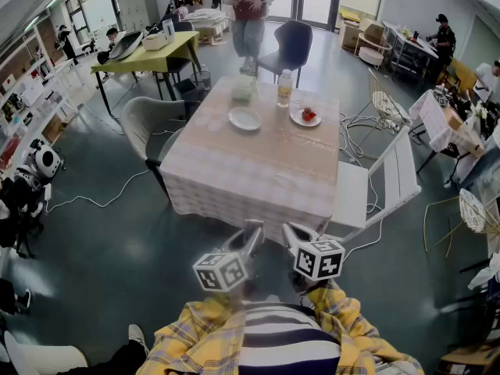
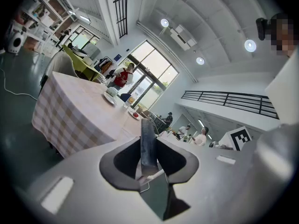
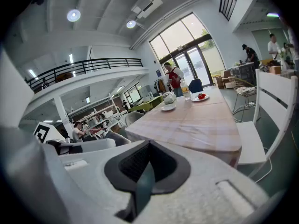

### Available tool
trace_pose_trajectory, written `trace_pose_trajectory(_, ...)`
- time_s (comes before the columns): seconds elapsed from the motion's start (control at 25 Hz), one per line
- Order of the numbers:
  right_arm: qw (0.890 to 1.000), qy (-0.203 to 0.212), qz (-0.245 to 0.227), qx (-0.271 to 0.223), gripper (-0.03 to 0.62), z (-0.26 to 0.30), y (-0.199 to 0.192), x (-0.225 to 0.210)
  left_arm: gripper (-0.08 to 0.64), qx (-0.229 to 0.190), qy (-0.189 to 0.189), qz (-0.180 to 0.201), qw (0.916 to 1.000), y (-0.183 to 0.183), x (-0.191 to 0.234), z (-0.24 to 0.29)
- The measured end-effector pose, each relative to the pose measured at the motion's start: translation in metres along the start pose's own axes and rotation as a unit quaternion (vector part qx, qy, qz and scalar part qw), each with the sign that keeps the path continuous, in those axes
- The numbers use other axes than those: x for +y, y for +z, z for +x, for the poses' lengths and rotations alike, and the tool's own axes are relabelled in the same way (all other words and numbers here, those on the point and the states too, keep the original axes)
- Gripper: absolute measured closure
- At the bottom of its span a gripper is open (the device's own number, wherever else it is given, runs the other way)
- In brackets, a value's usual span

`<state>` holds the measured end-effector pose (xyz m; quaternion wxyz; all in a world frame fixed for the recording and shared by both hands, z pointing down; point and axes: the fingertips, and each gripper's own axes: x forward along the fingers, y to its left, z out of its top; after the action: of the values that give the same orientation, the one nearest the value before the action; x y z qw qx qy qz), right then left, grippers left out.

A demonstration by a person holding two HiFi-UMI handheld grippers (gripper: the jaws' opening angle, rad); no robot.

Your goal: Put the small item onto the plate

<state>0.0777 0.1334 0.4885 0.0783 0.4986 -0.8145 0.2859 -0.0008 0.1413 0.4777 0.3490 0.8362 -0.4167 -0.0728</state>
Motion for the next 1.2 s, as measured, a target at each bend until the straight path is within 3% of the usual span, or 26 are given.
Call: trace_pose_trajectory(1.2,1.000,0.009,0.010,0.014,0.591,0.006,0.001,-0.019,0.467,0.001,0.005,-0.005,1.0000,-0.006,-0.007,0.026)
